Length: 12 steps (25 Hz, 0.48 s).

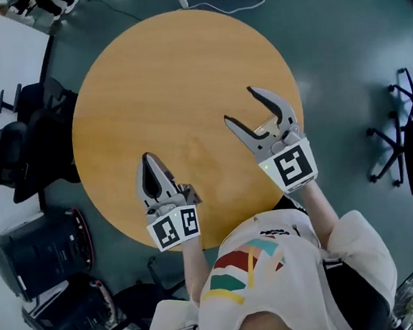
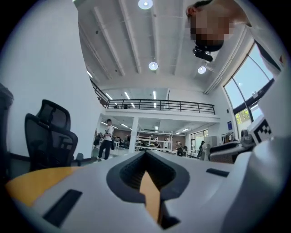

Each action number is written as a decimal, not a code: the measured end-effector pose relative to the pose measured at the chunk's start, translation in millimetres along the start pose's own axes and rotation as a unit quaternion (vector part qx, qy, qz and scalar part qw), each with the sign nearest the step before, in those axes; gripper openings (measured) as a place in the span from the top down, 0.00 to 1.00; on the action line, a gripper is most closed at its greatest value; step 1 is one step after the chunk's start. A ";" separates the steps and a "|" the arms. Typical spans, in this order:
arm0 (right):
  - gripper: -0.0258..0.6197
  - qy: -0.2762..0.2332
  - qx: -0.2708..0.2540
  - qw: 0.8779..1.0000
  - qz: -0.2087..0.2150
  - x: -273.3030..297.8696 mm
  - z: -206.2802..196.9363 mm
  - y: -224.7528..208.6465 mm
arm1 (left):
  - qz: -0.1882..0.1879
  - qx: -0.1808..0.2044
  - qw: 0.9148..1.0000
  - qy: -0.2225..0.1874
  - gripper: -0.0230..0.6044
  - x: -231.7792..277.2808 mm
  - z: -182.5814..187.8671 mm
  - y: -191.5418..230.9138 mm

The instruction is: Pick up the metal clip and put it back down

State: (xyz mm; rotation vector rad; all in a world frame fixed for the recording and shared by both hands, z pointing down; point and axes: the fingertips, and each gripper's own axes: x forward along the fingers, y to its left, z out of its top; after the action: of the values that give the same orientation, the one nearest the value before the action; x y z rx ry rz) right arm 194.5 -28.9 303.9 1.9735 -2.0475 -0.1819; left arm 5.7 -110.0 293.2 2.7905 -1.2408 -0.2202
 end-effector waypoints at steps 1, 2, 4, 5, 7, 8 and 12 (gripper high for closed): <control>0.51 -0.042 0.013 0.999 0.017 8.2 26.9 8.8 | 0.009 0.010 1.000 -0.002 0.89 -1.4 12.7 7.8; 0.51 -0.083 0.046 0.995 0.028 16.4 52.3 19.1 | 0.016 0.017 1.000 -0.004 0.89 -1.5 25.4 16.7; 0.51 -0.107 0.103 0.987 0.069 42.2 84.2 49.7 | 0.042 0.025 0.999 -0.012 0.89 1.2 49.1 43.6; 0.51 -0.106 0.108 0.983 0.109 62.7 96.1 69.7 | 0.070 0.025 0.997 -0.021 0.89 2.1 59.1 62.4; 0.51 -0.118 0.091 0.970 0.194 105.4 120.4 115.4 | 0.132 0.018 0.990 -0.041 0.89 -0.7 74.0 103.8; 0.51 -0.124 0.082 0.964 0.223 119.6 129.8 138.1 | 0.151 0.012 0.987 -0.047 0.89 -5.0 79.1 121.6; 0.51 -0.123 0.070 0.955 0.260 135.8 144.0 208.7 | 0.173 -0.009 0.983 -0.055 0.89 -39.5 89.1 163.4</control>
State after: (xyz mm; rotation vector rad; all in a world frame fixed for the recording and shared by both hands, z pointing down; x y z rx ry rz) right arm -49.8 -168.4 243.8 1.4638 -2.7285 -0.1762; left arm -154.5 -191.2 230.5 2.5195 -1.7105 -0.3601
